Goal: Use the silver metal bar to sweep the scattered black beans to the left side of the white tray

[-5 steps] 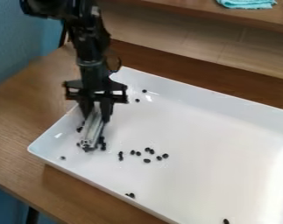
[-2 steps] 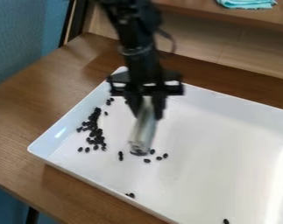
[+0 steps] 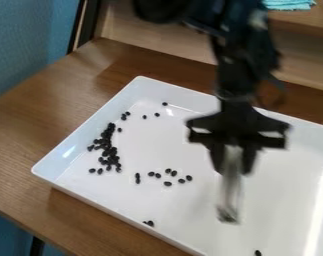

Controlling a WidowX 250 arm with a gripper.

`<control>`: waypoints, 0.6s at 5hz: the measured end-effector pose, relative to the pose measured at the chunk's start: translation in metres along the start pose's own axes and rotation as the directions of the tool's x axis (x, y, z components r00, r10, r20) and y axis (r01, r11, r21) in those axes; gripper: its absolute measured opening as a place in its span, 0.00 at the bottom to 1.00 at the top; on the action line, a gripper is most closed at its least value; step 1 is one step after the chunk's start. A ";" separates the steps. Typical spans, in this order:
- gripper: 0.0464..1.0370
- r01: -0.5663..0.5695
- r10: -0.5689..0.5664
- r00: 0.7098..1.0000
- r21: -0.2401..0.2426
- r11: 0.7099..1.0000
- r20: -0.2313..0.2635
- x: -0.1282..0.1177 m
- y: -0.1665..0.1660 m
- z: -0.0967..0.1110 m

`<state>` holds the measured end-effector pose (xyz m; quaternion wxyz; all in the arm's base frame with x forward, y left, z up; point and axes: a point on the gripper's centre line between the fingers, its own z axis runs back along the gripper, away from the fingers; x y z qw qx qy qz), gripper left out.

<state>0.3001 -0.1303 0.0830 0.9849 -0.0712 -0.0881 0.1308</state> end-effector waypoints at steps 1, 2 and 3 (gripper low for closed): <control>0.35 -0.004 0.003 1.000 0.014 1.000 0.019 -0.017 -0.035 -0.018; 0.35 0.023 -0.024 0.999 0.022 0.999 0.035 -0.042 -0.077 -0.037; 0.35 0.017 -0.018 0.997 0.008 1.000 0.073 -0.039 -0.082 -0.041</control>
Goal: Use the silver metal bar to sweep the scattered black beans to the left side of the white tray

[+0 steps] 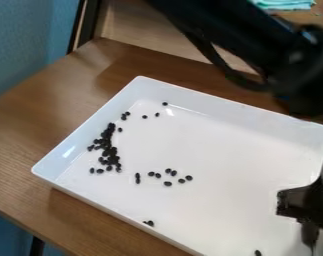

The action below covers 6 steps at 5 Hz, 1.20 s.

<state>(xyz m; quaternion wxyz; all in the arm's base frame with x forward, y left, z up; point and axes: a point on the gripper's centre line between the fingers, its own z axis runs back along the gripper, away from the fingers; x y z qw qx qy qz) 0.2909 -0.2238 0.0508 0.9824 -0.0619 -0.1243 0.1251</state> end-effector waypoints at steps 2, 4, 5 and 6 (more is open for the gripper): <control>0.35 -0.004 0.003 1.000 0.038 0.999 0.005 0.008 0.044 -0.007; 0.35 0.049 -0.049 0.999 0.054 0.997 -0.010 0.022 0.106 0.002; 0.35 0.072 -0.072 0.997 0.072 0.995 -0.003 0.029 0.135 0.002; 0.35 0.101 -0.102 0.995 0.083 0.991 0.007 0.034 0.155 -0.002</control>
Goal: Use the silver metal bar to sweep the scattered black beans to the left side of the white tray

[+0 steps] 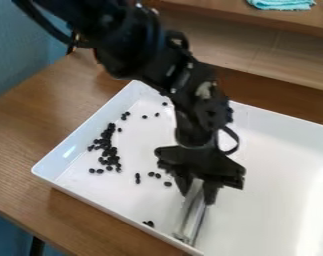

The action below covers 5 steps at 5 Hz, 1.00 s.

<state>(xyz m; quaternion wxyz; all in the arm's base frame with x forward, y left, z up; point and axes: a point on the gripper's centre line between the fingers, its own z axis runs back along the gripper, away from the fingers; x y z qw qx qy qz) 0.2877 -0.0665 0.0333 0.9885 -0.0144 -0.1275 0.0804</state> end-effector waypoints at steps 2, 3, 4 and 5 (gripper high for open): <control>0.35 0.014 -0.014 1.000 0.023 1.000 -0.016 0.004 0.046 0.005; 0.35 0.018 -0.017 0.999 0.031 0.999 -0.046 0.008 0.067 0.016; 0.35 0.005 -0.003 0.999 0.047 0.999 -0.042 0.018 0.092 0.025; 0.35 -0.004 0.005 1.000 0.066 0.998 -0.016 0.029 0.119 0.031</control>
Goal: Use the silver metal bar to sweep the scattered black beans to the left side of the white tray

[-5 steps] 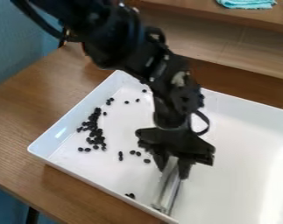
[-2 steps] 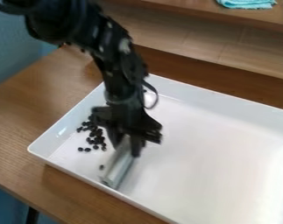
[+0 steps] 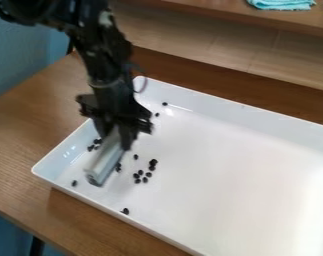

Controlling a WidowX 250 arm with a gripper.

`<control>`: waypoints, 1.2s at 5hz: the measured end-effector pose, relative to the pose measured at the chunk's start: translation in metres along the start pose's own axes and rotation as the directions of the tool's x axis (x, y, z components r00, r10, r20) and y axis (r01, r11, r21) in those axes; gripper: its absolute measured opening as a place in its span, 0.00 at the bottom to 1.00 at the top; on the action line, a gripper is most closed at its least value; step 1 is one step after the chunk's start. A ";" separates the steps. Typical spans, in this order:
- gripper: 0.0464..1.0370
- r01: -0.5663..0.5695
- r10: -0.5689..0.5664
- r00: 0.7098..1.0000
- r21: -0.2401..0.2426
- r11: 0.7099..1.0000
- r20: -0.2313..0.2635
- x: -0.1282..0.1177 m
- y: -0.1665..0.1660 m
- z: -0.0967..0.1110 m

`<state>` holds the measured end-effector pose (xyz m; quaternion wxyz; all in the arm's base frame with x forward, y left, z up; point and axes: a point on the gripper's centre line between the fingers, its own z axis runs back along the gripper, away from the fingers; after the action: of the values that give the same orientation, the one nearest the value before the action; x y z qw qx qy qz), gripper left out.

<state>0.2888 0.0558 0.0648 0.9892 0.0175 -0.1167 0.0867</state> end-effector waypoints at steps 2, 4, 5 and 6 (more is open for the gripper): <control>0.35 0.002 -0.006 0.999 -0.107 0.994 -0.035 -0.006 -0.022 0.018; 0.35 0.045 -0.048 0.998 -0.069 0.997 -0.037 -0.029 -0.112 -0.013; 0.35 0.038 -0.036 0.999 -0.054 0.998 0.032 -0.029 -0.118 -0.028; 0.35 0.035 -0.032 0.998 -0.056 0.998 0.048 -0.029 -0.118 -0.030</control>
<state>0.2887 -0.0638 0.0273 0.9876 -0.0066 -0.1423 0.0665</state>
